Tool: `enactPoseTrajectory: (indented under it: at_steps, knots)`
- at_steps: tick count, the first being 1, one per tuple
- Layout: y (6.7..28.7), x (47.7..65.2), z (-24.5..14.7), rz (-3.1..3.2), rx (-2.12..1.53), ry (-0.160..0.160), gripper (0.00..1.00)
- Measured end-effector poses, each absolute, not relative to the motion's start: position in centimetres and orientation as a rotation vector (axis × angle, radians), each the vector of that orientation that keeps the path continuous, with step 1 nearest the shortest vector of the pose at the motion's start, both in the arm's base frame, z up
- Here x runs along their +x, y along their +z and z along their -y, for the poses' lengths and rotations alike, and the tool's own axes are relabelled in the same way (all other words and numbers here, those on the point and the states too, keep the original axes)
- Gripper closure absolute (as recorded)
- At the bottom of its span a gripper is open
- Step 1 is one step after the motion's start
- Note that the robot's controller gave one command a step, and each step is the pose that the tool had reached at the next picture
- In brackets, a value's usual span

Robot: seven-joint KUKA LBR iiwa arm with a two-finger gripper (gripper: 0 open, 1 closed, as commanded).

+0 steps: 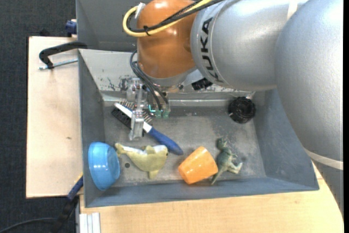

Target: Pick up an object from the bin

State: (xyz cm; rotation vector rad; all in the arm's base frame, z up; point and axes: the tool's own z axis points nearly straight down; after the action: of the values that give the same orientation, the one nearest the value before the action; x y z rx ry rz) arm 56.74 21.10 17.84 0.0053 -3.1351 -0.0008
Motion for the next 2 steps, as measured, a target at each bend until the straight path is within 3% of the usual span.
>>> enactPoseTrajectory:
  at_steps: [1, 2]
  knots:
    - [12.5, 56.1, -22.6, 3.133, 0.166, 0.000, 0.00]
    - [7.7, 56.8, -15.8, 3.132, 0.365, -0.007, 0.00]
